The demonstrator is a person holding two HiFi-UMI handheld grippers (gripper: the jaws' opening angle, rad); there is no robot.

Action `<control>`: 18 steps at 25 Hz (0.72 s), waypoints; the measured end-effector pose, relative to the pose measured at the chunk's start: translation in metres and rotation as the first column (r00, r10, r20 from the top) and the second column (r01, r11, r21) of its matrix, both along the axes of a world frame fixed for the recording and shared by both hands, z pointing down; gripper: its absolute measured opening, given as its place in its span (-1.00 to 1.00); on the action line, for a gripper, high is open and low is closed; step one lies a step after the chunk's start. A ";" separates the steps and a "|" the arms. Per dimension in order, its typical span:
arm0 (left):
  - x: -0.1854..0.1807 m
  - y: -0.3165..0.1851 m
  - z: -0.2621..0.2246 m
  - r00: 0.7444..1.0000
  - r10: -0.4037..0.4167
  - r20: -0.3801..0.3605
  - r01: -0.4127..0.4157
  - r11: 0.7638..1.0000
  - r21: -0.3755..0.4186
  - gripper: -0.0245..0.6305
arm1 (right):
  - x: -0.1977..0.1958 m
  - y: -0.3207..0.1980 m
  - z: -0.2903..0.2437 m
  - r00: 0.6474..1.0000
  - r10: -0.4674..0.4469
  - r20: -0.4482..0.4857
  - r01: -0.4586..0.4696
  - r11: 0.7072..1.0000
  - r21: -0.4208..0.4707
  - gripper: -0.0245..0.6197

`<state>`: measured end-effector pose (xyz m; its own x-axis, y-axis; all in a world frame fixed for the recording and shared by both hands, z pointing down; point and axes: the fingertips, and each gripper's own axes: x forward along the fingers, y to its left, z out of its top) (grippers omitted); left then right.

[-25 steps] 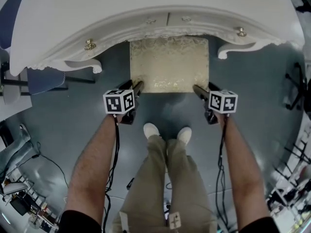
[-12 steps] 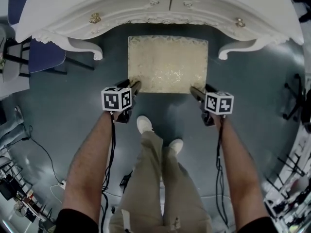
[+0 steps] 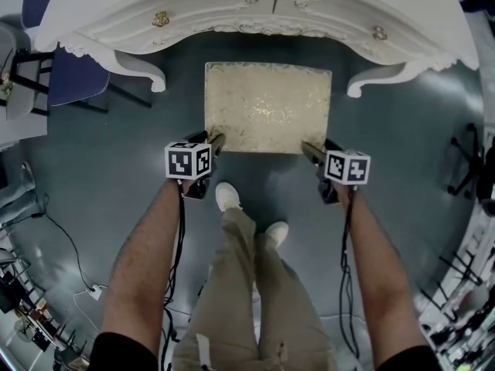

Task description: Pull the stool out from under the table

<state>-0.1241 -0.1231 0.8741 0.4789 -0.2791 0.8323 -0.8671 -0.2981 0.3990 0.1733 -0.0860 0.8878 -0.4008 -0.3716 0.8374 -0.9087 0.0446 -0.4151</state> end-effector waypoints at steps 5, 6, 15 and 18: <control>0.004 0.005 -0.001 0.999 -0.046 -0.029 0.046 0.999 -0.017 -0.34 | 0.005 -0.021 -0.004 1.000 0.001 -0.021 -0.001 1.000 0.024 0.13; 0.004 0.008 -0.001 0.998 -0.052 -0.036 0.051 0.998 -0.023 -0.34 | 0.005 -0.024 -0.005 1.000 -0.005 -0.024 0.006 1.000 0.022 0.13; -0.009 -0.008 -0.004 1.000 0.001 -0.011 -0.001 1.000 -0.019 -0.35 | -0.014 0.010 -0.004 0.999 -0.046 0.005 0.046 0.998 -0.038 0.13; -0.008 0.003 -0.001 1.000 -0.012 -0.018 0.011 1.000 -0.027 -0.35 | -0.011 0.016 -0.002 1.000 0.002 0.014 -0.001 0.999 -0.039 0.12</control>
<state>-0.1324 -0.1203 0.8732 0.4905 -0.2620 0.8311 -0.8632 -0.2768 0.4222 0.1623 -0.0699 0.8855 -0.4125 -0.3395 0.8454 -0.9026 0.0266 -0.4297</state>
